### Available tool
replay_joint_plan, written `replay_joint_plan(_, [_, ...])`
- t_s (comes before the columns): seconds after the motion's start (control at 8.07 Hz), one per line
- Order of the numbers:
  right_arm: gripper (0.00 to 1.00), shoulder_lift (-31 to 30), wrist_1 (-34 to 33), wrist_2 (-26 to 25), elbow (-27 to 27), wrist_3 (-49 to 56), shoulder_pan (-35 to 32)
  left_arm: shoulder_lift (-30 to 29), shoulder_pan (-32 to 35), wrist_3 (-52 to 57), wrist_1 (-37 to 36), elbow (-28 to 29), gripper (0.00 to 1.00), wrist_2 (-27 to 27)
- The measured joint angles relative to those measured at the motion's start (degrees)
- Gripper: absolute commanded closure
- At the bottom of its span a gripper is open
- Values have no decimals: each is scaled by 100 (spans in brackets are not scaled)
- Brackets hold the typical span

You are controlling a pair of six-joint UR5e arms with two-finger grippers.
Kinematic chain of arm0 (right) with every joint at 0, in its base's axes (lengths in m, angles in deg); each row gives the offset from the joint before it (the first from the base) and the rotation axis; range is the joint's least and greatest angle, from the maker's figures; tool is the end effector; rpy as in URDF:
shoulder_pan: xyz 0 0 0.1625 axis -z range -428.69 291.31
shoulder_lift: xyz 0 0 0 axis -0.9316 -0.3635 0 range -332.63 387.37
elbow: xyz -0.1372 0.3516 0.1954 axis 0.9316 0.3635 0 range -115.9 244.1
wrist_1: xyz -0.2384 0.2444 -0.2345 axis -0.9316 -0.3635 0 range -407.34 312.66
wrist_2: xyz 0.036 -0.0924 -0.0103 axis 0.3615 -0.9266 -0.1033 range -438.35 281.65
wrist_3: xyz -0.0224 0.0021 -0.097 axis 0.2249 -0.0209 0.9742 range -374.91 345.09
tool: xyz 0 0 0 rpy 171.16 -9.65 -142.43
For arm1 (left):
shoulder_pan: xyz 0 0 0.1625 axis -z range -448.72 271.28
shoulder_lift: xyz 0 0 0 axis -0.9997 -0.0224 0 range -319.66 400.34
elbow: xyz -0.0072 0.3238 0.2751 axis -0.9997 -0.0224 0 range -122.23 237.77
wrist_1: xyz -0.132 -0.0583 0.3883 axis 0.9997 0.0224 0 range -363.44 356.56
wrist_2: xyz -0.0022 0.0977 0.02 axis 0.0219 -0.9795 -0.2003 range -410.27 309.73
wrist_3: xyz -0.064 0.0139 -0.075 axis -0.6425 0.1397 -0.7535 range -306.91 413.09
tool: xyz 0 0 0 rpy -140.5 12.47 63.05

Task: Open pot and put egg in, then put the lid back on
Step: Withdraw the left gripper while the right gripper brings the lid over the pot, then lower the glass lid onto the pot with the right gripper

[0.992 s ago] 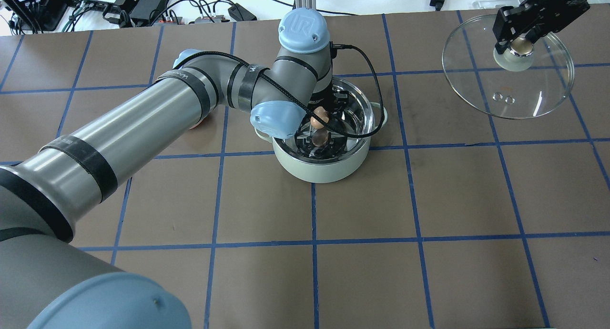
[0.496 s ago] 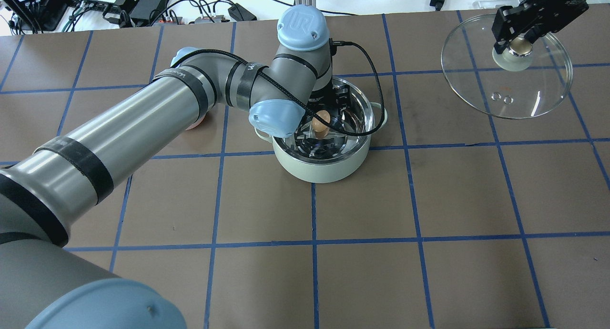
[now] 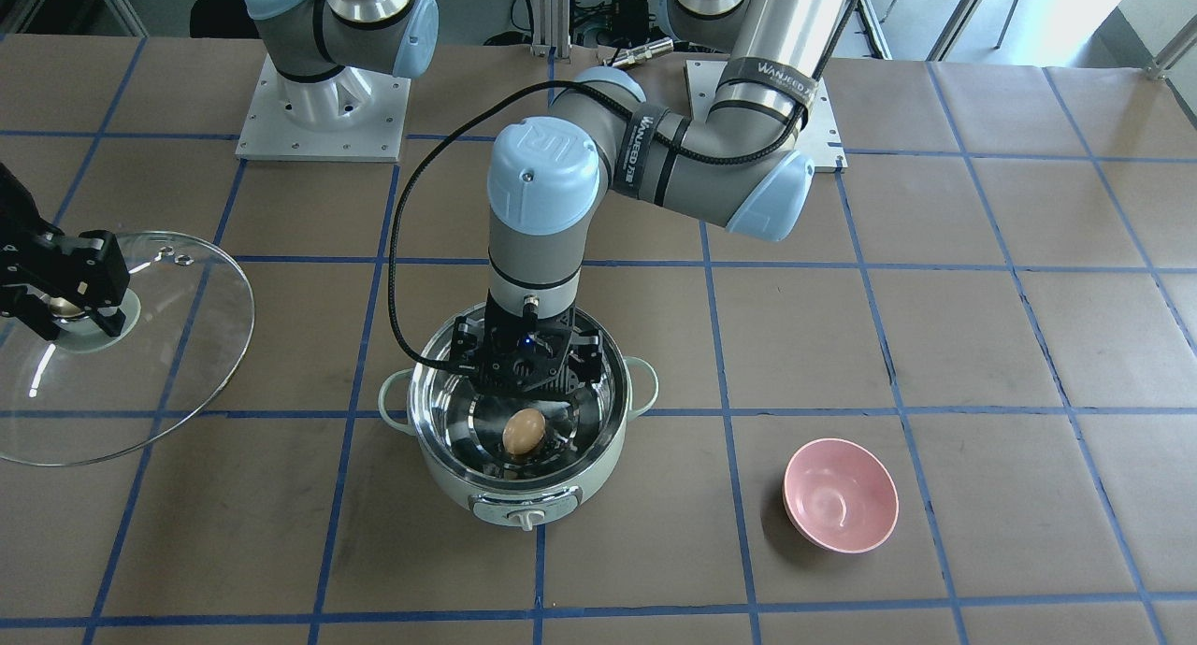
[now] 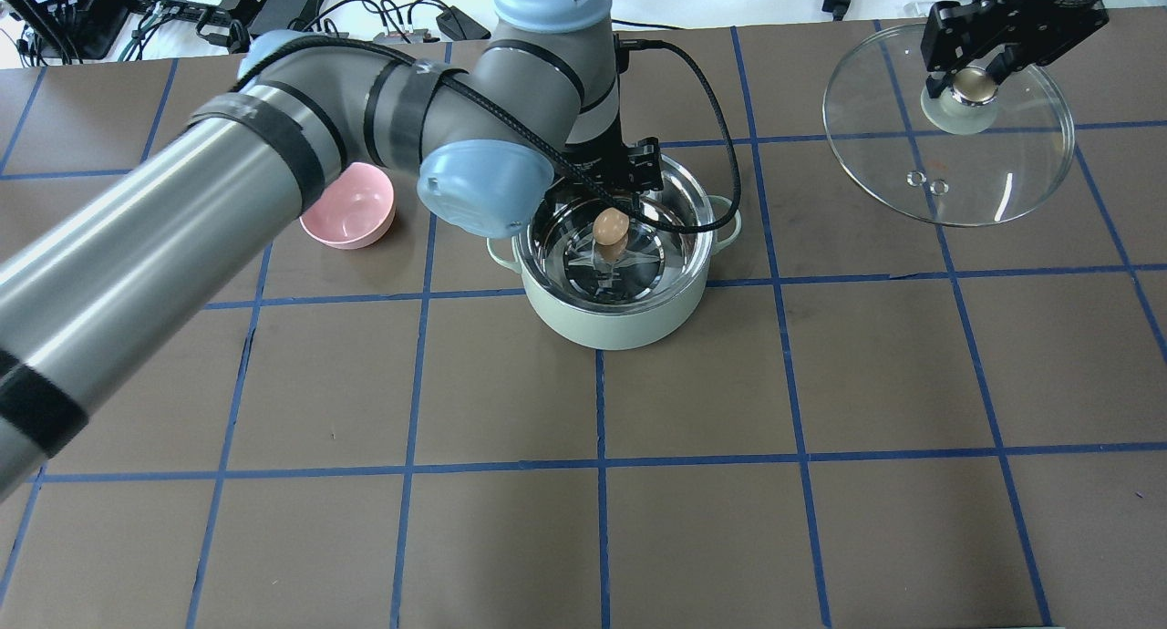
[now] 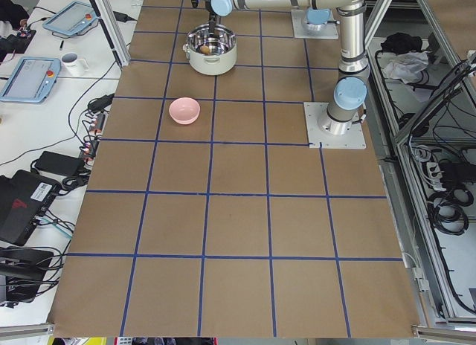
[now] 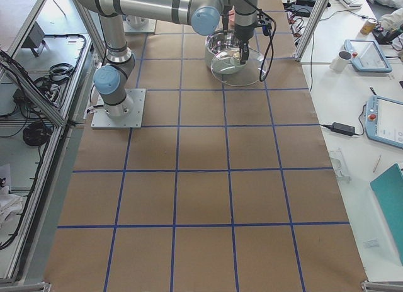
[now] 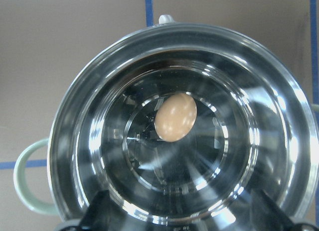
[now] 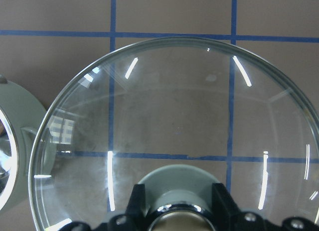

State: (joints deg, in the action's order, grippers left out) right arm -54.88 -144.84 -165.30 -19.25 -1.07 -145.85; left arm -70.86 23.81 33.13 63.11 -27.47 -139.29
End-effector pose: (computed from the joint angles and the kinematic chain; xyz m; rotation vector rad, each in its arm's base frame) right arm 0.0109 -0.5763 0.4884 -0.0318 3.1099 -0.1882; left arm -0.3702 -0.5404 0.3610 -0.0704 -3.0761 0.1661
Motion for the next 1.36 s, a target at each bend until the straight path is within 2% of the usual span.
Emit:
replay_joint_plan(0.12, [94,-5,-8,13,3,-285,-143,367,-97,11,563,56,0,7])
replay_joint_plan(0.5, [94,83,-261,-11,5,-1425,-940,1390,-981,277,2216,197,0,303])
replay_joint_plan(0.74, [94,271,-565,-28,3,-2317,-1579,1826,-1336,820,2991,187,0,-58])
replay_joint_plan(1.12, [94,682,-996,16,3,-3501,-2451,1873,-1868,1630,3193,131,0,-214])
replay_joint_plan(1.36, [94,1031,-1308,33,-3,-4109,-2794,1868,-2028,1828,3111,118,0,-177])
